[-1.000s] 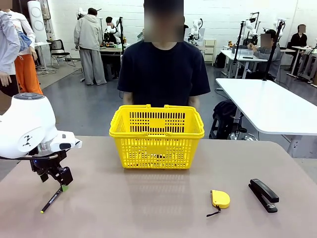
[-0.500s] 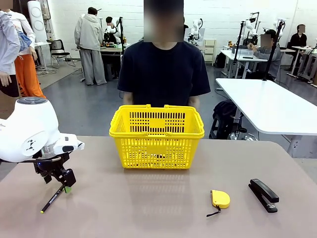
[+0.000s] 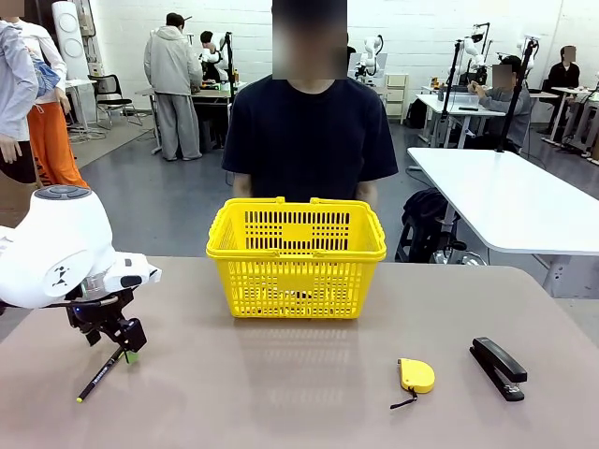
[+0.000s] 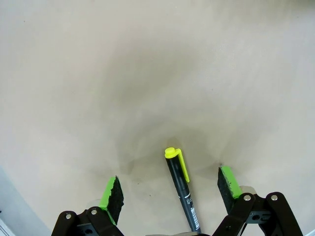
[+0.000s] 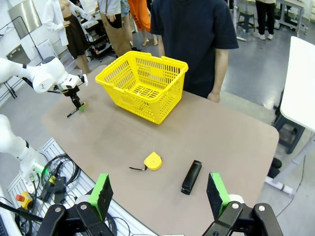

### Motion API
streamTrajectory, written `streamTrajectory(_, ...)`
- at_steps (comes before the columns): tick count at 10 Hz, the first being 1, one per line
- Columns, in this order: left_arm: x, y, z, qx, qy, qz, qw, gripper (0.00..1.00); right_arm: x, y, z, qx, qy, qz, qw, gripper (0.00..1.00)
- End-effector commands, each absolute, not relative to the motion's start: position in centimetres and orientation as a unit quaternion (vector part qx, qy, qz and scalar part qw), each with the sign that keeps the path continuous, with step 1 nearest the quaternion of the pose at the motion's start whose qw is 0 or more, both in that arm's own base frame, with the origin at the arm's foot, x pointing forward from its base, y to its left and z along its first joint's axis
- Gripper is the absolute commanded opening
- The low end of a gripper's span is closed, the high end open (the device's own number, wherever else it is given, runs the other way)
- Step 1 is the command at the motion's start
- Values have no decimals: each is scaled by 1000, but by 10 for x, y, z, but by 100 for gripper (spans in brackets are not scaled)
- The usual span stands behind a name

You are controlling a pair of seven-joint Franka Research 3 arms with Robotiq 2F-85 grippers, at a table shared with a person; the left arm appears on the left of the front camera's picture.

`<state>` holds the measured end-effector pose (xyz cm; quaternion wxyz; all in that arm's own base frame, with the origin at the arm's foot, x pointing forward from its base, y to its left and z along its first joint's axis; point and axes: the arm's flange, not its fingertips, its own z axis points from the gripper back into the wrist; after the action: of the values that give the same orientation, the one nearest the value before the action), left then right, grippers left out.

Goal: Place the items the person wants into the basket.
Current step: Pick up the item the person points to and place it in the Market Basket.

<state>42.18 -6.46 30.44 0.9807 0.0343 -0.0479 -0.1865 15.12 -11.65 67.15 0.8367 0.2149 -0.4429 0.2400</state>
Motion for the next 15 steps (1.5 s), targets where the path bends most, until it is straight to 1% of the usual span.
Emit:
streamTrajectory(1, 396, -63, 298, 42, -56, -167, 983, 100, 152, -116, 670, 213, -436, 237, 842, 100)
streamTrajectory(3, 398, -63, 295, 43, -48, -169, 984, 100, 152, -116, 670, 213, -436, 237, 842, 100)
streamTrajectory(4, 398, -62, 297, 35, -54, -181, 981, 85, 152, -116, 670, 213, -436, 237, 842, 100)
streamTrajectory(5, 397, -62, 298, 35, -55, -181, 981, 43, 152, -116, 670, 213, -436, 237, 842, 100)
streamTrajectory(6, 397, -61, 300, 33, -55, -177, 982, 27, 152, -116, 670, 213, -436, 237, 842, 100)
streamTrajectory(7, 400, -60, 301, 31, -52, -176, 983, 0, 152, -116, 670, 213, -436, 237, 842, 100)
streamTrajectory(9, 398, -61, 300, 30, -49, -172, 983, 0, 152, -116, 670, 213, -436, 237, 842, 100)
streamTrajectory(10, 400, -60, 301, 30, -47, -172, 984, 8, 152, -116, 670, 213, -436, 237, 842, 100)
streamTrajectory(11, 401, -61, 302, 29, -46, -172, 984, 0, 152, -116, 670, 213, -436, 237, 842, 100)
streamTrajectory(15, 401, -61, 301, 28, -42, -172, 984, 0, 152, -116, 670, 213, -436, 237, 842, 100)
